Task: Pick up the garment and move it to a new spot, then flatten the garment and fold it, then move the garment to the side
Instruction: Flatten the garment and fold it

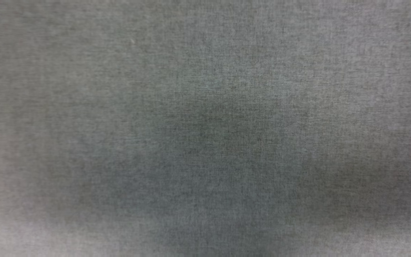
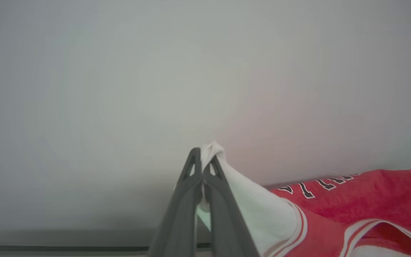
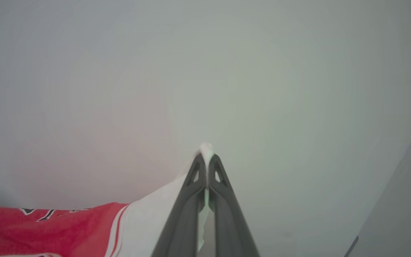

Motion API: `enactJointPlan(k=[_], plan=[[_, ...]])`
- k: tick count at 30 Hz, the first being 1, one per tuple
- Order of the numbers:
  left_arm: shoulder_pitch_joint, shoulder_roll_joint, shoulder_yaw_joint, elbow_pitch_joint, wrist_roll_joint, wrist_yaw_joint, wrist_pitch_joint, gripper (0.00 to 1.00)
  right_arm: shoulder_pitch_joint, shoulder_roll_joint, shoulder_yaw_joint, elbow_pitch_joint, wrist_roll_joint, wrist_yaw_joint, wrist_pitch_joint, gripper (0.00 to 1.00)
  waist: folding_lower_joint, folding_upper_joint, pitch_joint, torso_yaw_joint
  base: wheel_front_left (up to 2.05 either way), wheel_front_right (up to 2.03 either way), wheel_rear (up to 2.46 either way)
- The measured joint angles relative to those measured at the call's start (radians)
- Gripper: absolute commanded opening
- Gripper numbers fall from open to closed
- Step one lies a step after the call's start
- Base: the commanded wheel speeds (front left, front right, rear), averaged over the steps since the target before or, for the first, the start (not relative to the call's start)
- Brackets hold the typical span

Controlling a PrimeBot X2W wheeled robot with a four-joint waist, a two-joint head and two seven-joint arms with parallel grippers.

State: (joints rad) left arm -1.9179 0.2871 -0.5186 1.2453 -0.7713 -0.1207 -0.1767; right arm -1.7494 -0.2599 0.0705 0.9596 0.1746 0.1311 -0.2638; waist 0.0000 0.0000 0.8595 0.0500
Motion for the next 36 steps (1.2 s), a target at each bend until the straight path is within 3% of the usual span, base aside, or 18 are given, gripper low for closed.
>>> enactJointPlan(k=[5,14,24,33,36], plan=[[0.081,0.015,0.01,0.02,-0.032,-0.004,0.045,0.0,0.064,-0.025,0.042,0.072,0.107,0.0,0.028,0.0,0.0,0.0,-0.071,0.01,0.0,0.0,0.0],[0.307,0.043,-0.018,0.036,-0.04,-0.004,0.151,0.0,0.3,-0.078,0.152,0.11,0.286,0.0,0.228,0.0,0.0,0.0,-0.273,0.005,0.0,0.0,0.0],[0.712,0.033,-0.087,-0.043,-0.067,-0.008,0.159,0.0,0.774,-0.188,0.29,-0.16,0.523,0.0,0.358,0.0,0.0,0.0,-0.516,0.003,0.0,0.0,0.0],[1.016,0.112,-0.112,-0.239,-0.114,-0.007,0.169,0.0,1.204,-0.314,0.274,-0.423,0.634,0.0,0.497,0.0,0.0,0.0,-0.716,0.015,0.0,0.0,0.0],[1.121,0.153,-0.114,-0.346,-0.127,0.024,0.202,0.0,1.337,-0.347,0.245,-0.519,0.644,0.0,0.551,0.0,0.0,0.0,-0.773,0.02,0.0,0.0,0.0]])
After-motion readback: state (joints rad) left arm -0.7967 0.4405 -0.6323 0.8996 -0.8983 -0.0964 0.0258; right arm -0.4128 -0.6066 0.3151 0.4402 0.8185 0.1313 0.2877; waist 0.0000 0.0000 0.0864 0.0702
